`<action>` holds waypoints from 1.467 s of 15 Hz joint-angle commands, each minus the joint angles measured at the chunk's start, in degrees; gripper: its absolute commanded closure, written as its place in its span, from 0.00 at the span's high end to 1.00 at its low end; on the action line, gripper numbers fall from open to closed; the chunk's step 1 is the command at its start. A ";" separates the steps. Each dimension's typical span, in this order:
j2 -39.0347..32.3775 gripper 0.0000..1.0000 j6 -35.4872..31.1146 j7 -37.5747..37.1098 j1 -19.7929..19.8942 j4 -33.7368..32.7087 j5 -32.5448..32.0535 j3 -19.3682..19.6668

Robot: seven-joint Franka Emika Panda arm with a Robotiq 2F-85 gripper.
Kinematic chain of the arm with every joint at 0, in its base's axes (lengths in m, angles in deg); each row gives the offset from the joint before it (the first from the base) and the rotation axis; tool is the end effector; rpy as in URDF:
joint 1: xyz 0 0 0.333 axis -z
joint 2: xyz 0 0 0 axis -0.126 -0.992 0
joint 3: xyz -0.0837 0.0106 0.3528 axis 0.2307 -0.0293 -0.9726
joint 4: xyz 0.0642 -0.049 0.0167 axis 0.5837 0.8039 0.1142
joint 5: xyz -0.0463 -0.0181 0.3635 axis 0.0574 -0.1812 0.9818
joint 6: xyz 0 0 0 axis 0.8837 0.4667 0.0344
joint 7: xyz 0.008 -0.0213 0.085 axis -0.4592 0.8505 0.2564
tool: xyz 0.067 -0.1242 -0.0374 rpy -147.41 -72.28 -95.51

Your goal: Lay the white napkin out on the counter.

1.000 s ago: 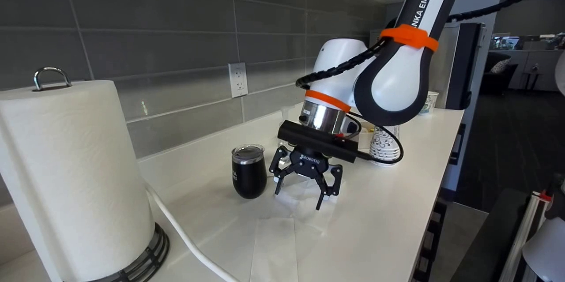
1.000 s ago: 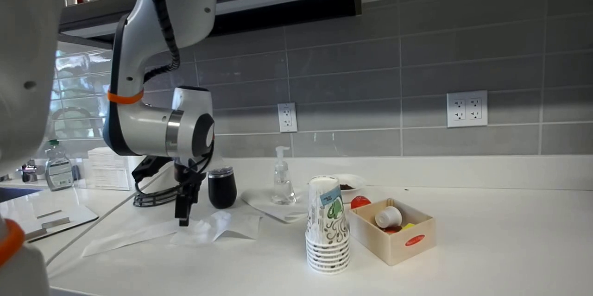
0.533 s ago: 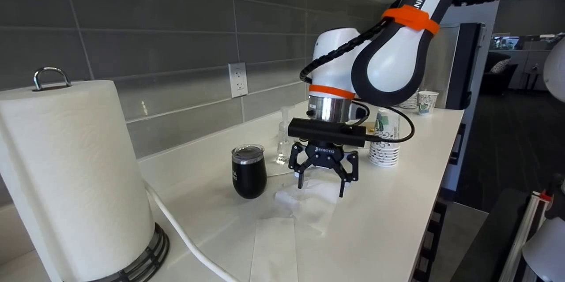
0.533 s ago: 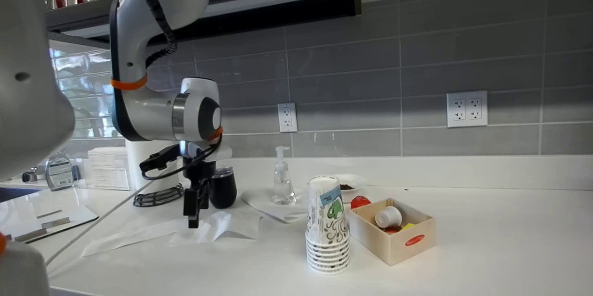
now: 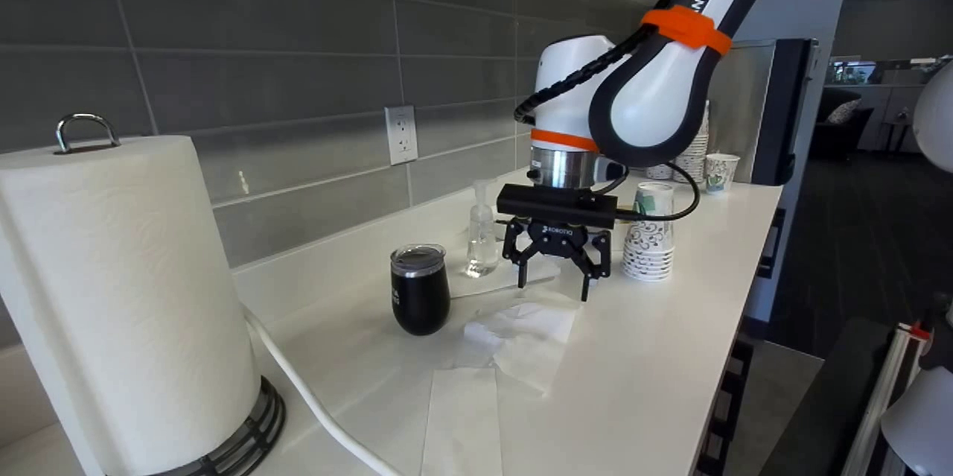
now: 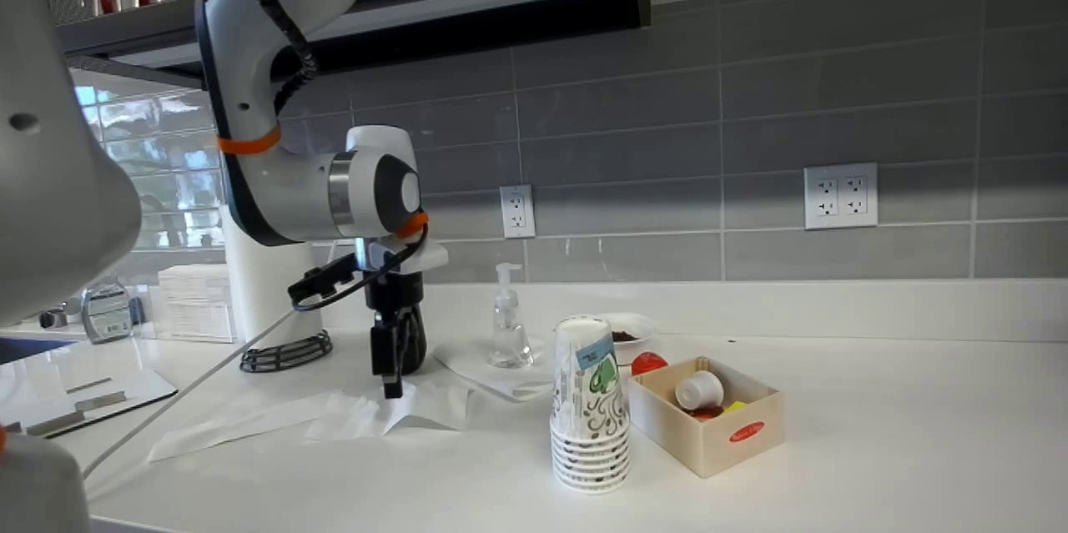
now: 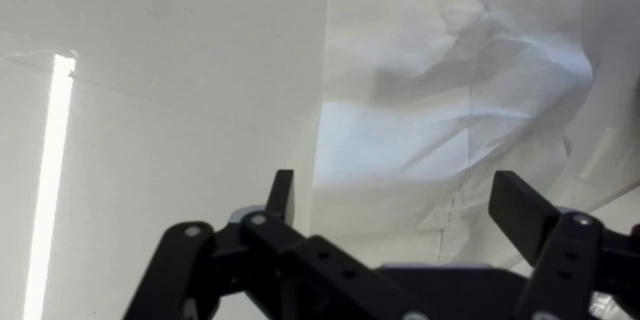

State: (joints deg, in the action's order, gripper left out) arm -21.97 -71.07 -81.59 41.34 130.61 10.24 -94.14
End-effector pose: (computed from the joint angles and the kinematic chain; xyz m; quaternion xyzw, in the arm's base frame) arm 0.4038 0.1322 0.2598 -0.8710 0.4904 -0.0094 0.0270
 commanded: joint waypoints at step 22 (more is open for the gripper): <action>-9.36 1.00 -6.77 -3.71 -21.75 -6.37 -21.57 23.68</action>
State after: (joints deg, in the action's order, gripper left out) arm -27.70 -76.88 -82.33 22.87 126.67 -7.08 -73.99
